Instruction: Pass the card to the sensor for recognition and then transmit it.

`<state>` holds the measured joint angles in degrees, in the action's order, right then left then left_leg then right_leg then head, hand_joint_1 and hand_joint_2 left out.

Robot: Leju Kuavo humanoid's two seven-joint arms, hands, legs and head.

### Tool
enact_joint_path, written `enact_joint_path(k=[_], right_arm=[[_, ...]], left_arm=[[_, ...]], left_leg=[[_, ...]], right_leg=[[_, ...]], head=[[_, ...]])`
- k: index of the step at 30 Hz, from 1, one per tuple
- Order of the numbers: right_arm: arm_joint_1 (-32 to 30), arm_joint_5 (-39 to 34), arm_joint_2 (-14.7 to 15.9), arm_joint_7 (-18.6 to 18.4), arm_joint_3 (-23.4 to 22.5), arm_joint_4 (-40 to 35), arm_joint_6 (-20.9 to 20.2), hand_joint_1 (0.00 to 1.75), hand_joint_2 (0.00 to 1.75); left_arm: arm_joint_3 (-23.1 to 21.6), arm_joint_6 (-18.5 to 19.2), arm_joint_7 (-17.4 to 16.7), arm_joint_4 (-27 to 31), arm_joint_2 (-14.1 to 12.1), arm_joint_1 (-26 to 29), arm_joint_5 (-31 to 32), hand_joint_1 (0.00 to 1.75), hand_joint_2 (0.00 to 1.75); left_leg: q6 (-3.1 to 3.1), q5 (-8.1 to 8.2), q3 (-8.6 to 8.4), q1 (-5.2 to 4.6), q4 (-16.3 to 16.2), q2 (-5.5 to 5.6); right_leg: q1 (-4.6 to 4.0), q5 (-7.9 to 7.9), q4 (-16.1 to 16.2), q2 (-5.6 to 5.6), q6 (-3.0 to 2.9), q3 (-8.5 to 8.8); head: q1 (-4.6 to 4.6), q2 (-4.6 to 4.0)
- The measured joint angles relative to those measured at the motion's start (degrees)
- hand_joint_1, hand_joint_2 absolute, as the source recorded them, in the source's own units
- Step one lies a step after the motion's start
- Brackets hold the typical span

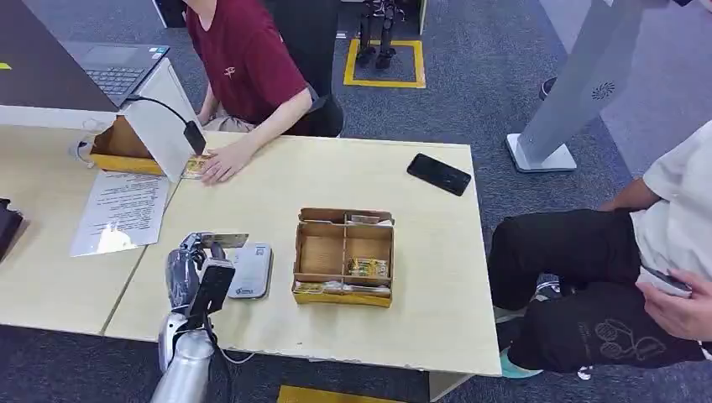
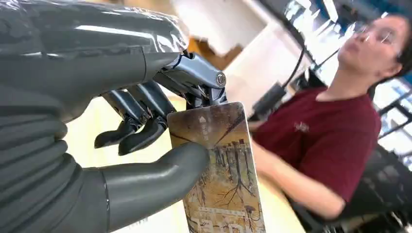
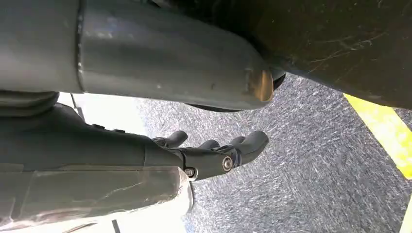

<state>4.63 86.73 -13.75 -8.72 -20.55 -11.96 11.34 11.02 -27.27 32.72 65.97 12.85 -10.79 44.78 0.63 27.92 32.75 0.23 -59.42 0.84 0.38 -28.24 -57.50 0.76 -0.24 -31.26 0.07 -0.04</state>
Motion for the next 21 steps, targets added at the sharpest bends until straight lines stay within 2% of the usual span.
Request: enact_joint_path(k=[3, 5, 8, 10, 21], right_arm=[[-0.02, -0.02, 0.00, -0.02, -0.13, 0.00, 0.11, 0.00, 0.00], [-0.04, -0.02, 0.00, -0.04, -0.24, 0.00, 0.24, 0.00, 0.00], [-0.04, 0.00, 0.00, -0.30, -0.46, 0.00, 0.26, 0.00, 0.00], [-0.04, 0.00, 0.00, -0.33, -0.74, 0.00, 0.31, 0.00, 0.00], [-0.05, 0.00, 0.00, -0.33, -1.07, 0.00, 0.31, 0.00, 0.00]], left_arm=[[-1.09, 8.89, -3.38, -0.07, -0.48, -0.01, -9.05, 1.75, 1.75], [-1.79, 12.32, -5.81, -0.07, -0.94, 0.00, -11.38, 1.75, 1.75], [-2.71, 10.89, -8.74, -0.11, -1.51, -0.10, -9.74, 1.75, 1.75], [-2.97, 11.96, -9.60, -0.50, -2.03, -0.31, -10.44, 1.75, 1.75], [-3.28, 15.25, -9.93, -3.04, -4.72, 0.17, -12.28, 1.75, 1.75]], left_leg=[[0.00, 0.00, 0.00, 0.00, 0.00, 0.00], [0.00, 0.00, 0.00, 0.00, 0.00, 0.01], [0.00, 0.00, 0.00, 0.00, 0.00, 0.00], [0.00, 0.00, 0.00, 0.00, 0.00, 0.00], [0.00, 0.00, 0.01, 0.00, 0.00, 0.00]], right_leg=[[0.00, 0.01, 0.00, 0.00, 0.01, 0.00], [0.00, 0.01, 0.00, -0.01, 0.01, 0.00], [0.00, 0.01, 0.00, 0.01, 0.02, 0.00], [0.00, 0.02, 0.00, 0.00, 0.02, 0.00], [0.00, 0.01, 0.00, 0.00, 0.02, 0.00]], head=[[0.00, 0.00], [-0.02, 0.00], [0.00, 0.00], [0.00, 0.00], [0.00, 0.00]])
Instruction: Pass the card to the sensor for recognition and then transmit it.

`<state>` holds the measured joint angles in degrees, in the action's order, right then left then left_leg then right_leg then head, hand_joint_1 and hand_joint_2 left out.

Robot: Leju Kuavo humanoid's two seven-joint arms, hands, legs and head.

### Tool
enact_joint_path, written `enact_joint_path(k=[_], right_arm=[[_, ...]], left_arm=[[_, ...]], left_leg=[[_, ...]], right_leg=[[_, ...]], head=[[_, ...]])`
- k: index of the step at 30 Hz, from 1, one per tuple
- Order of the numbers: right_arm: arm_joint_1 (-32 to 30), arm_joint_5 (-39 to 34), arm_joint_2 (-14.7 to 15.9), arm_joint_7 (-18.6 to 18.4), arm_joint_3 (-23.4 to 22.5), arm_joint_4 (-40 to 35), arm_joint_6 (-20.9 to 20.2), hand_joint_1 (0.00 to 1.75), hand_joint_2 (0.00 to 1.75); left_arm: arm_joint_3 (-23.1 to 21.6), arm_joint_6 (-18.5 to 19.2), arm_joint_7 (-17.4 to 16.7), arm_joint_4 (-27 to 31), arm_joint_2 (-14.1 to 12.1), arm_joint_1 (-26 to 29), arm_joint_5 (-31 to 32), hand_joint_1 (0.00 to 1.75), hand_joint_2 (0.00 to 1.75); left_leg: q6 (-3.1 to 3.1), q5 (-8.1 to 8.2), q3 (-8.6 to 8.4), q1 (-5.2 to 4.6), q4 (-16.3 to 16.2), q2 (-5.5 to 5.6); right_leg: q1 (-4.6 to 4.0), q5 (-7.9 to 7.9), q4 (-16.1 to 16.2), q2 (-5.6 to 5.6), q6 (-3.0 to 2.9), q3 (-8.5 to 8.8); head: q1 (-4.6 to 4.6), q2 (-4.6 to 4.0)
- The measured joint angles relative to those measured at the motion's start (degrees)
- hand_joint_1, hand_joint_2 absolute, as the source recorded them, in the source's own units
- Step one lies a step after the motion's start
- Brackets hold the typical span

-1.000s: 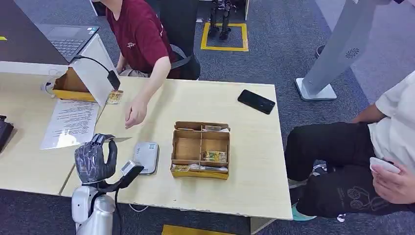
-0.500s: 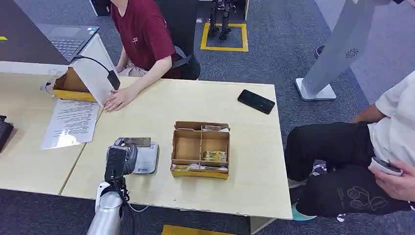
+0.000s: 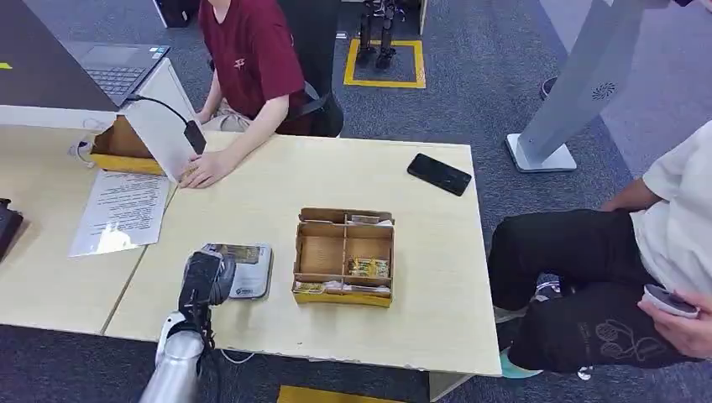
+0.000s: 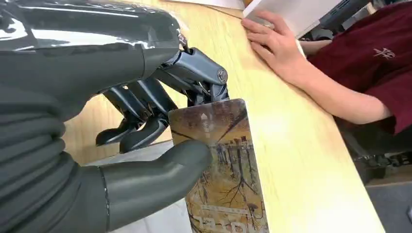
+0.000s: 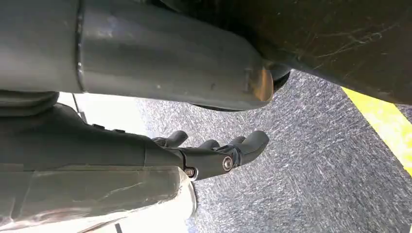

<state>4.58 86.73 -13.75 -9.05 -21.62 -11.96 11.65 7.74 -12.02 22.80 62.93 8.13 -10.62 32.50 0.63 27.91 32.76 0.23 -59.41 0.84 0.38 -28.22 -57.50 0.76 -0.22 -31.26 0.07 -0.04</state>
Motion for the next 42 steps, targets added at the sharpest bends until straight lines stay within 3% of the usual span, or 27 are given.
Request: enact_joint_path(k=[11, 20, 29, 42], right_arm=[[-0.02, 0.00, 0.00, 0.42, -0.04, 0.00, 0.00, 0.00, 0.00], [-0.03, 0.02, 0.00, 0.42, -0.07, 0.00, -0.02, 0.00, 0.00], [-0.03, 0.00, 0.00, 0.50, -0.07, 0.00, 0.02, 0.00, 0.00], [-0.02, 0.02, 0.00, 0.39, -0.04, 0.00, -0.18, 0.00, 0.00]], left_arm=[[0.00, 2.47, -0.33, -0.20, -2.43, 2.09, -0.96, 1.75, 1.75], [0.00, 4.17, -0.31, -0.20, -2.86, 3.22, -0.04, 1.75, 1.75], [0.00, 3.89, -0.66, -0.20, -2.86, 3.25, 1.33, 1.75, 1.75], [-2.03, -0.22, -3.41, -1.27, -2.29, 2.19, 8.56, 1.75, 1.75]], left_leg=[[0.00, 0.00, 0.01, 0.00, 0.00, 0.01], [0.00, 0.00, 0.00, 0.00, 0.00, 0.00], [0.02, -0.02, 0.00, 0.00, 0.00, 0.00], [0.02, -0.03, -0.01, 0.00, 0.00, 0.00]], right_leg=[[0.00, 0.00, 0.00, -0.01, 0.00, 0.00], [0.00, 0.00, 0.00, -0.01, 0.00, 0.00], [0.00, 0.01, 0.00, -0.01, 0.01, 0.00], [0.00, 0.02, 0.00, -0.01, 0.01, 0.01]], head=[[-0.02, 0.00], [0.00, 0.00], [0.00, 0.00], [0.00, 0.00]])
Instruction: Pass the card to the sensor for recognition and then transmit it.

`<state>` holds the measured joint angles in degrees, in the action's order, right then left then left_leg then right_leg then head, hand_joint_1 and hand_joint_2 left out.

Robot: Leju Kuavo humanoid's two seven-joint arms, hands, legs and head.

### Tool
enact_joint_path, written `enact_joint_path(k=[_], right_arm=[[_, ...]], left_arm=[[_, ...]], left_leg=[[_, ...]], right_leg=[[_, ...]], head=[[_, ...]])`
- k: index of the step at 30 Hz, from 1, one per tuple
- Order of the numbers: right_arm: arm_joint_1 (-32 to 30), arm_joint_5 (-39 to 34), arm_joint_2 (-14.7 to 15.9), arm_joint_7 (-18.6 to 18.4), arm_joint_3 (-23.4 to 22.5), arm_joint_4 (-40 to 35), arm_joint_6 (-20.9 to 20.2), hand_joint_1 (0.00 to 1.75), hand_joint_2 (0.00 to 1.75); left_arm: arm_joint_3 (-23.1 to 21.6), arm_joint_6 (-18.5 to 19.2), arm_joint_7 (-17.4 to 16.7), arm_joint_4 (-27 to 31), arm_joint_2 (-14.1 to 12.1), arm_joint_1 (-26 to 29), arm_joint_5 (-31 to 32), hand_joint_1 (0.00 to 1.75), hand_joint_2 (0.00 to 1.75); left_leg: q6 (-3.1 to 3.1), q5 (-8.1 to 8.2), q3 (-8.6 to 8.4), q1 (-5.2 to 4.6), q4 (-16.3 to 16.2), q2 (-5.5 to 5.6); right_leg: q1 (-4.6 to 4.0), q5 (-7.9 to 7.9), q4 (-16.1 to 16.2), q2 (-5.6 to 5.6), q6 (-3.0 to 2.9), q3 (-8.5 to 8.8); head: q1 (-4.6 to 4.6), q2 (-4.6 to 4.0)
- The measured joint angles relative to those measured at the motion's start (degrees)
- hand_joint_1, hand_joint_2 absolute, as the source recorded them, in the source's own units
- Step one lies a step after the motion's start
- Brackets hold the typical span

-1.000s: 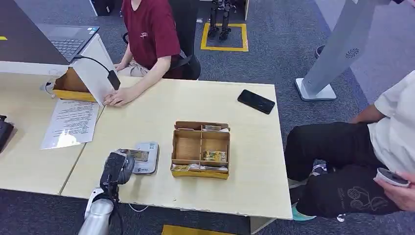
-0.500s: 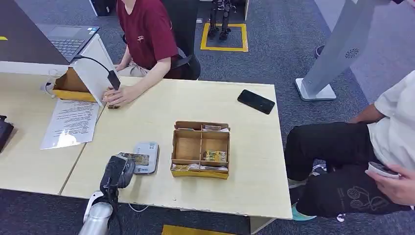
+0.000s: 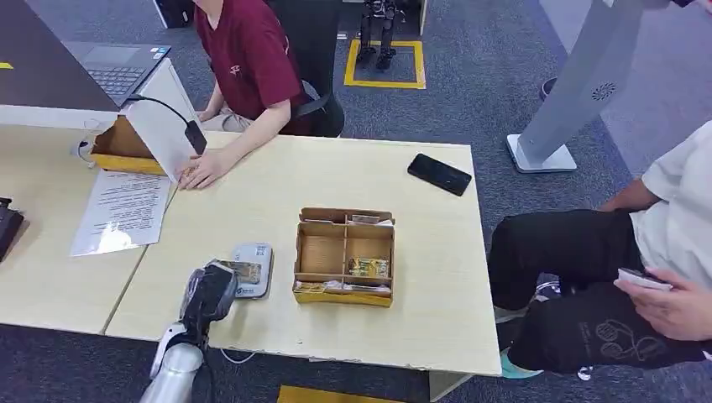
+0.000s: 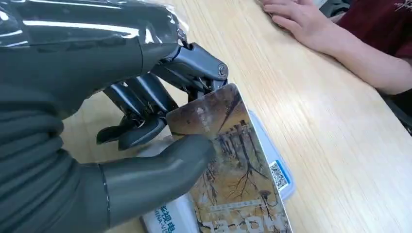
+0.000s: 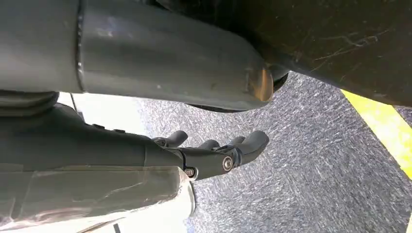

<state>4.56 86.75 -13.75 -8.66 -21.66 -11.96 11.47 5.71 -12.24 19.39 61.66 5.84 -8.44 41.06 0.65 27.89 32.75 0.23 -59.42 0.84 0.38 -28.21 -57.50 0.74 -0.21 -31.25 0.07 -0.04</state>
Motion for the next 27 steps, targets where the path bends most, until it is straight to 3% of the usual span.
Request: enact_joint_path(k=[7, 21, 27], right_arm=[[0.01, 0.00, 0.00, 0.00, 0.15, 0.00, -0.09, 0.00, 0.00], [0.08, -0.02, 0.00, 0.00, 1.68, 0.00, -0.94, 0.00, 0.00], [0.08, 0.00, 0.00, 0.00, 1.92, 0.00, -0.94, 0.00, 0.00]], left_arm=[[-2.31, -6.62, -3.98, -2.25, 0.81, -2.62, 9.09, 1.75, 1.75], [-5.60, -11.48, -13.27, -10.64, 0.74, -10.18, 25.51, 1.75, 1.75], [-6.54, -12.53, -14.78, -14.32, 0.72, -11.68, 28.36, 1.75, 1.75]], left_leg=[[0.02, -0.07, 0.01, 0.00, 0.00, 0.02], [0.05, -0.18, 0.01, 0.00, 0.00, 0.05], [0.05, -0.18, 0.01, -0.01, 0.00, 0.05]], right_leg=[[0.00, 0.02, 0.00, -0.04, 0.00, 0.01], [0.00, 0.15, 0.00, -0.08, 0.06, 0.03], [0.00, 0.16, 0.00, -0.07, 0.06, 0.04]], head=[[0.00, 0.00], [0.00, 0.00], [0.00, 0.00]])
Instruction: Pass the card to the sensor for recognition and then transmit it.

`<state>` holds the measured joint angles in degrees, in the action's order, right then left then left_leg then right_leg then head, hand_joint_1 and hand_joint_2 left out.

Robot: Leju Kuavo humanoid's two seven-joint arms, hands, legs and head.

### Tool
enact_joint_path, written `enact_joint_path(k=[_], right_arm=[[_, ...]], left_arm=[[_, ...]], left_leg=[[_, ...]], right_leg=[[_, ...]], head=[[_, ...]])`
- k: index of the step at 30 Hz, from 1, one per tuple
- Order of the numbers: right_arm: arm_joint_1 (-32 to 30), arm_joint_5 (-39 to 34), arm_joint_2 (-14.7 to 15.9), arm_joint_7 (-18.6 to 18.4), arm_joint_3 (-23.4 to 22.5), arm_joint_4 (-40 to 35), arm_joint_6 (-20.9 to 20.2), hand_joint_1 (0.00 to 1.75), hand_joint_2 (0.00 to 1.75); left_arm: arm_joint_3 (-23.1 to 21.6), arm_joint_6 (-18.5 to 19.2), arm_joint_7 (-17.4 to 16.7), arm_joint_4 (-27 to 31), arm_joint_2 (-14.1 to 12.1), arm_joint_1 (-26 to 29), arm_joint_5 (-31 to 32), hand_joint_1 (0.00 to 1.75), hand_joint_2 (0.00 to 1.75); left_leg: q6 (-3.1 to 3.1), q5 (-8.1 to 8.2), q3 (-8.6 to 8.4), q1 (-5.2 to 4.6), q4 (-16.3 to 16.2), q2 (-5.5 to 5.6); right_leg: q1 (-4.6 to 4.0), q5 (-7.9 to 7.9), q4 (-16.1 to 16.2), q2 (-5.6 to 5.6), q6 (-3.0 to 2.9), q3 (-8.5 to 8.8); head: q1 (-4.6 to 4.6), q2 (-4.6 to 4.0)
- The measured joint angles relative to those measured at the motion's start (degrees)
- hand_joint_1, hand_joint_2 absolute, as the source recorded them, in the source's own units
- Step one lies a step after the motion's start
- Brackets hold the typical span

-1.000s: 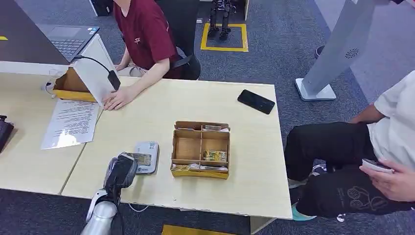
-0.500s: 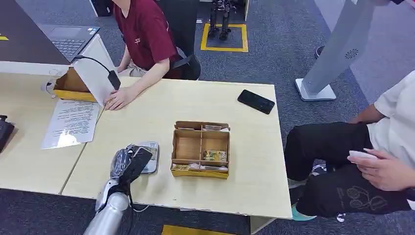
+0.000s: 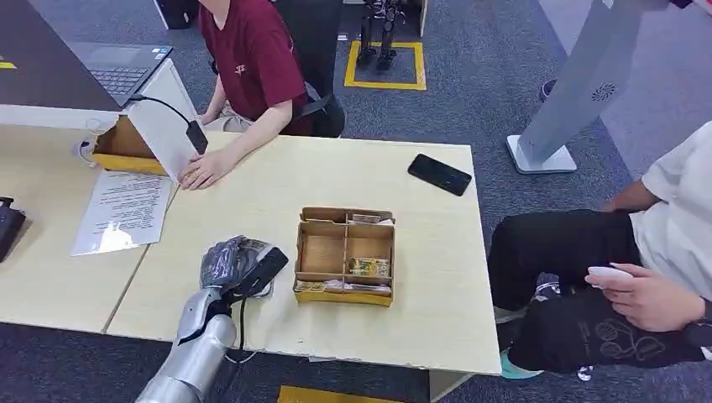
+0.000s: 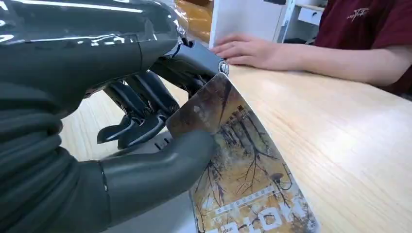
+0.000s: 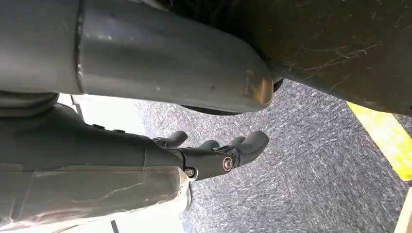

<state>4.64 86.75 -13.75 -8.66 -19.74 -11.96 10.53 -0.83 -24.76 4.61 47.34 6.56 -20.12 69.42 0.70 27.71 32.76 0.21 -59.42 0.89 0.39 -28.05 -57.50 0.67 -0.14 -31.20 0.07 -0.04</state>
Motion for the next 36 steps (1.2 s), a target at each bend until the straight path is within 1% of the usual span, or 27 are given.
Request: enact_joint_path(k=[12, 16, 21, 25, 26, 27, 28, 29, 30, 31, 32, 33, 34, 36], right_arm=[[-0.01, 0.00, 0.00, 0.22, 0.79, 0.00, 0.02, 0.00, 0.00], [-0.01, 0.00, 0.02, 0.22, 0.83, 0.00, 0.02, 0.00, 0.00], [-0.01, 0.00, 0.02, 0.24, 0.92, 0.00, 0.09, 0.00, 0.00], [-0.01, 0.00, 0.02, 0.26, 0.94, 0.00, 0.11, 0.00, 0.00], [-0.01, 0.00, 0.02, 0.26, 0.94, 0.00, 0.11, 0.00, 0.00], [-0.01, 0.00, 0.02, 0.26, 0.98, 0.00, 0.11, 0.00, 0.00], [-0.02, 0.00, 0.04, 0.31, 1.07, 0.00, 0.11, 0.00, 0.00], [-0.03, 0.00, 0.07, 0.50, 1.14, 0.00, 0.11, 0.00, 0.00], [-0.05, 0.00, 0.07, 0.72, 1.18, 0.00, 0.11, 0.00, 0.00], [-0.07, 0.00, 0.09, 0.79, 1.20, 0.00, 0.13, 0.00, 0.00], [-0.08, 0.00, 0.11, 0.83, 1.20, 0.00, 0.18, 0.00, 0.00], [-0.08, 0.00, 0.13, 0.83, 1.20, 0.00, 0.20, 0.00, 0.00], [-0.08, -0.02, 0.13, 0.83, 1.20, 0.00, 0.20, 0.00, 0.00], [-0.09, 0.00, 0.13, 0.83, 1.20, 0.00, 0.20, 0.00, 0.00]], left_arm=[[-0.02, -1.31, 0.59, -3.69, 0.00, -1.03, 0.24, 1.75, 1.75], [0.04, -1.42, 2.60, -3.84, -0.09, -1.03, -1.66, 1.75, 1.75], [0.70, -0.15, 5.53, -3.82, -0.31, -1.03, -5.25, 1.75, 1.75], [1.33, 0.52, 6.40, -3.82, -0.37, -1.02, -6.29, 1.75, 1.75], [1.55, 1.01, 7.30, -3.80, -0.37, -1.02, -7.61, 1.75, 1.75], [1.90, 2.63, 9.38, -3.69, -0.35, -1.00, -10.68, 1.75, 1.75], [2.58, 5.32, 12.45, -3.23, -0.28, -0.88, -15.41, 1.75, 1.75], [3.48, 9.11, 15.91, -2.49, -0.35, -0.50, -20.97, 1.75, 1.75], [4.65, 13.46, 19.06, -1.43, -0.33, 0.43, -27.89, 1.75, 1.75], [5.51, 17.09, 20.90, 0.12, -0.26, 1.55, -33.49, 1.75, 1.75], [6.19, 20.16, 21.93, 2.22, -0.24, 2.74, -38.42, 1.75, 1.75], [6.84, 22.55, 22.23, 4.77, -0.20, 3.68, -43.23, 1.75, 1.75], [7.39, 24.15, 22.16, 7.16, -0.13, 4.32, -46.47, 1.75, 1.75], [8.65, 25.25, 21.92, 10.86, -0.26, 4.98, -50.24, 1.75, 1.75]], left_leg=[[-0.02, -0.02, -0.15, 0.00, 0.02, 0.00], [-0.05, -0.08, -0.15, 0.00, 0.02, 0.01], [-0.05, -0.09, -0.14, 0.00, 0.02, 0.01], [-0.04, -0.12, -0.14, 0.00, 0.02, 0.01], [-0.04, -0.12, -0.13, 0.00, 0.02, 0.01], [-0.04, -0.12, -0.14, 0.00, 0.02, 0.01], [-0.04, -0.13, -0.13, 0.00, 0.02, 0.01], [-0.05, -0.13, -0.14, 0.00, 0.02, 0.00], [-0.05, -0.14, -0.12, 0.01, 0.02, -0.01], [-0.02, -0.19, -0.06, 0.02, 0.02, -0.03], [-0.02, -0.20, 0.03, 0.03, 0.01, -0.04], [-0.04, -0.23, 0.12, 0.04, 0.01, -0.03], [-0.04, -0.23, 0.16, 0.03, 0.01, -0.03], [-0.04, -0.22, 0.17, 0.02, 0.01, -0.03]], right_leg=[[0.00, 0.01, 0.00, 0.00, 0.00, 0.15], [0.00, 0.06, 0.00, -0.01, -0.02, 0.15], [0.00, 0.08, 0.00, -0.01, -0.01, 0.15], [0.00, 0.10, 0.00, -0.01, -0.03, 0.15], [0.00, 0.10, 0.00, -0.01, -0.03, 0.15], [0.00, 0.11, 0.00, -0.01, -0.04, 0.15], [0.00, 0.11, 0.00, -0.01, -0.04, 0.16], [0.00, 0.11, 0.00, -0.01, -0.04, 0.14], [-0.01, 0.12, -0.01, 0.00, -0.05, 0.10], [-0.01, 0.13, -0.01, 0.02, -0.06, 0.03], [-0.01, 0.14, -0.01, 0.04, -0.06, -0.06], [-0.02, 0.16, -0.01, 0.05, -0.05, -0.13], [-0.02, 0.16, -0.01, 0.04, -0.05, -0.16], [-0.01, 0.15, -0.01, 0.04, -0.05, -0.19]], head=[[0.00, 0.00], [0.00, 0.00], [0.00, 0.00], [-0.02, 0.00], [0.00, 0.00], [-0.02, 0.00], [-0.02, 0.00], [0.00, 0.00], [0.02, 0.00], [-0.02, 0.00], [0.00, 0.00], [-0.02, 0.00], [-0.02, 0.00], [0.00, 0.00]])
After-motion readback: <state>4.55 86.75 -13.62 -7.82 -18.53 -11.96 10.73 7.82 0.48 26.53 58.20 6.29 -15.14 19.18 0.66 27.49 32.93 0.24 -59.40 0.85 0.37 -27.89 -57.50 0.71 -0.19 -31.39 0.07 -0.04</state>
